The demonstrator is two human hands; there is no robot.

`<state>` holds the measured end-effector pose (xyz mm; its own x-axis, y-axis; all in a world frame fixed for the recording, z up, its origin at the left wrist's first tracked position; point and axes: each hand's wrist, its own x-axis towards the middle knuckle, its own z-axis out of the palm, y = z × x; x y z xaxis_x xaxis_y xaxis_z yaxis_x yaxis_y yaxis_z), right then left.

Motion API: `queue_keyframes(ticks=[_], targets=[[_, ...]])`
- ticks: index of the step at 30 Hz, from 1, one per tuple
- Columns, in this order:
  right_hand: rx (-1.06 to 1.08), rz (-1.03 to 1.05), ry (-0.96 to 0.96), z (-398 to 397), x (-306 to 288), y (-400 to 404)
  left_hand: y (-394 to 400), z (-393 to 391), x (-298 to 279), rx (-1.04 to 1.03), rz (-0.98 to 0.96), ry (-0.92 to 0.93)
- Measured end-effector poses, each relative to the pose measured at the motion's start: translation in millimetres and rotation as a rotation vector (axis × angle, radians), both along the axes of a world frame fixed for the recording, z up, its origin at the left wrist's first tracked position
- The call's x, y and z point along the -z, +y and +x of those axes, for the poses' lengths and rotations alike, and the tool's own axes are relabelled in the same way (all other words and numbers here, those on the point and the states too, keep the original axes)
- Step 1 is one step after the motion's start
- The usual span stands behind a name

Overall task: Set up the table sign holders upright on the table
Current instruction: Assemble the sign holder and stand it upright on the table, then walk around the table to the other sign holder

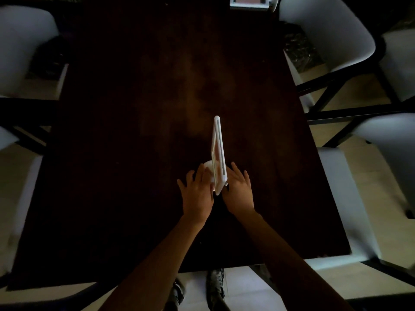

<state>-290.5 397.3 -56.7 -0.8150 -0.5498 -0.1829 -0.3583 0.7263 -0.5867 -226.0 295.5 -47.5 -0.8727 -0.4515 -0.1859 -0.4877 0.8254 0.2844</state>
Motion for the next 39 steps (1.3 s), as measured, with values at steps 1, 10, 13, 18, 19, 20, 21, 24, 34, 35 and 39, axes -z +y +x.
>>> queue_keyframes(ticks=[1,10,13,18,19,20,21,24,34,35,39], targets=[[0.004,-0.001,-0.004,-1.1,-1.3,-0.2,-0.8,-0.9,-1.1,-0.001,0.008,-0.001],[0.028,-0.091,-0.119,-17.8,-34.7,6.1,-20.0,-0.9,-30.5,0.059,0.034,-0.119],[-0.002,-0.05,-0.069,-21.3,-59.7,15.3,-25.6,7.2,-52.6,0.094,-0.023,-0.111],[-0.023,-0.026,0.074,-20.6,-116.2,29.0,-31.9,14.2,-104.9,0.065,-0.126,-0.028],[-0.018,-0.022,0.091,-18.5,-126.7,32.2,-32.7,15.8,-115.1,0.072,-0.151,-0.019],[-0.007,-0.021,0.109,-16.1,-140.6,37.3,-31.8,16.1,-128.3,0.084,-0.185,0.006],[-0.006,-0.019,0.121,-13.6,-152.1,40.7,-31.9,16.7,-139.5,0.096,-0.223,0.03],[0.033,0.007,0.209,-0.3,-184.3,53.1,-27.5,21.9,-173.7,0.129,-0.339,0.1],[0.222,0.084,0.443,89.5,-257.6,141.7,57.9,59.9,-242.4,0.389,-0.42,0.383],[0.259,0.11,0.454,100.9,-263.2,165.0,82.1,62.2,-246.7,0.437,-0.398,0.396],[0.367,0.17,0.472,128.3,-271.5,229.1,151.8,67.4,-249.8,0.565,-0.332,0.42]])
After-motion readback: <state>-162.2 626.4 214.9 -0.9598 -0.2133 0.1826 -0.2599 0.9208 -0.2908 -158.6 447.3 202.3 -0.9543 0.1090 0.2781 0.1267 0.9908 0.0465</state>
